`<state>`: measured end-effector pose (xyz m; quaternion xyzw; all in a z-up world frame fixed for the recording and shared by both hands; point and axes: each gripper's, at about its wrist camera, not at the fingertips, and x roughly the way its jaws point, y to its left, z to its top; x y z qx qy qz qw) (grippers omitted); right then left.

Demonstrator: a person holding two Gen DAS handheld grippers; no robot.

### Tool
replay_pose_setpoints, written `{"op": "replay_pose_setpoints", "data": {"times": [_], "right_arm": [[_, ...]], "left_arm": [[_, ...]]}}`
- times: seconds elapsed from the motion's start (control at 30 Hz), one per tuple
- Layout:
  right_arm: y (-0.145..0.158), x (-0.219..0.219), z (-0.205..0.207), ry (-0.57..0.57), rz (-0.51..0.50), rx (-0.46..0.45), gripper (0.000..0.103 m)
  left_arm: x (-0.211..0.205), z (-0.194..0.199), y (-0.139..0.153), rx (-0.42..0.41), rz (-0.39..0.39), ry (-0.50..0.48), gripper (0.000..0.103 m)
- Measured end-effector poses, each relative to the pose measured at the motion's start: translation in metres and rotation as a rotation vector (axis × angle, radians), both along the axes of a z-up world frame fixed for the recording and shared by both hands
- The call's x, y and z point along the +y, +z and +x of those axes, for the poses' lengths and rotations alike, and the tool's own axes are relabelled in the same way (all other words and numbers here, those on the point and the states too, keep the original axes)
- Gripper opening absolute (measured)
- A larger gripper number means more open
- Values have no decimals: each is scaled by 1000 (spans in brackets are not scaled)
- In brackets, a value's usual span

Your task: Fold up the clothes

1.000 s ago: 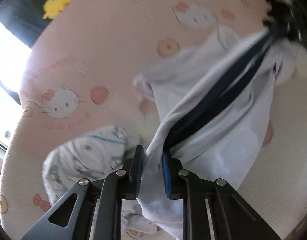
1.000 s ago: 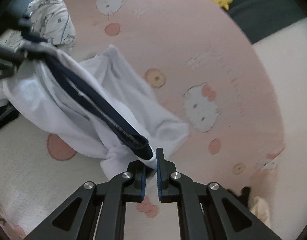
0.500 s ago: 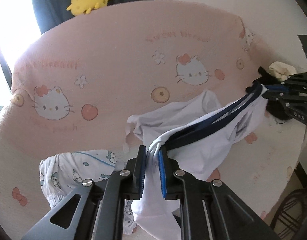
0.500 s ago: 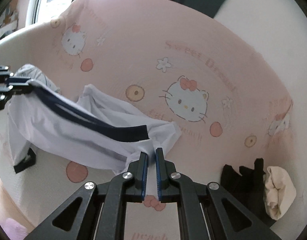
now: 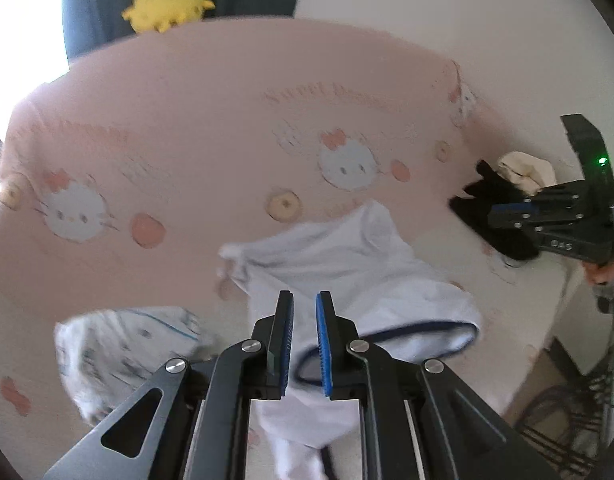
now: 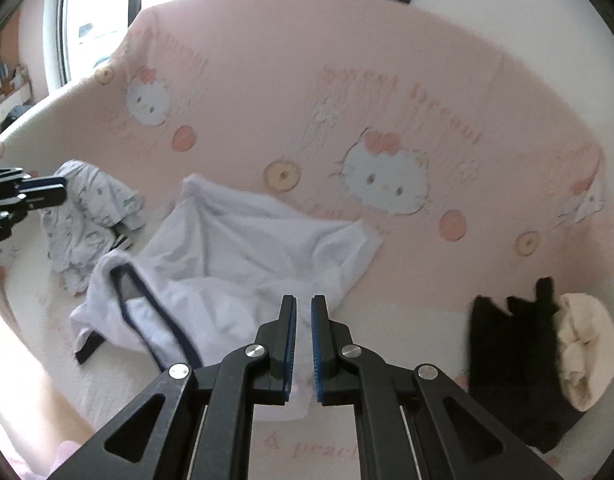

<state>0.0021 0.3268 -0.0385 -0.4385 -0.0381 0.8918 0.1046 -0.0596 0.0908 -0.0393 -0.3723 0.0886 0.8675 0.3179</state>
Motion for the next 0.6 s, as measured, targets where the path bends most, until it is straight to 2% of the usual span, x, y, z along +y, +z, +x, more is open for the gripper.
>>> {"op": "replay_pose_setpoints", "data": {"times": [0.07,0.13,0.17,0.2,0.27,0.3,0.37,0.5,0.6], "right_arm": [[-5,-5,0,5,-7,-21,6],[-10,-10,1,10,-19,-43,8],[-12,-13,2,12,-25,-54,20],[-16,-15,2,12,-39,-64,39],[-23,-17,2,8,-83,-80,53],[-26,-18,2,6,-103,-88,53],[-32,-21,2,2,-129,-116,53],[-43,-25,0,-10,-151,-160,54],[-54,-28,0,-25,-213,-199,54]], "left_arm": [[4,-3,-9,-52,-3,2,13],[8,-6,-20,-105,-13,9,27],[8,-8,-26,-123,-25,26,48],[7,-10,-33,-141,-28,53,66],[3,-14,-45,-188,3,89,68],[1,-19,-53,-237,16,109,68],[1,-21,-64,-272,-2,129,68],[5,-15,-74,-232,-70,134,68],[10,-11,-80,-198,-114,125,68]]}}
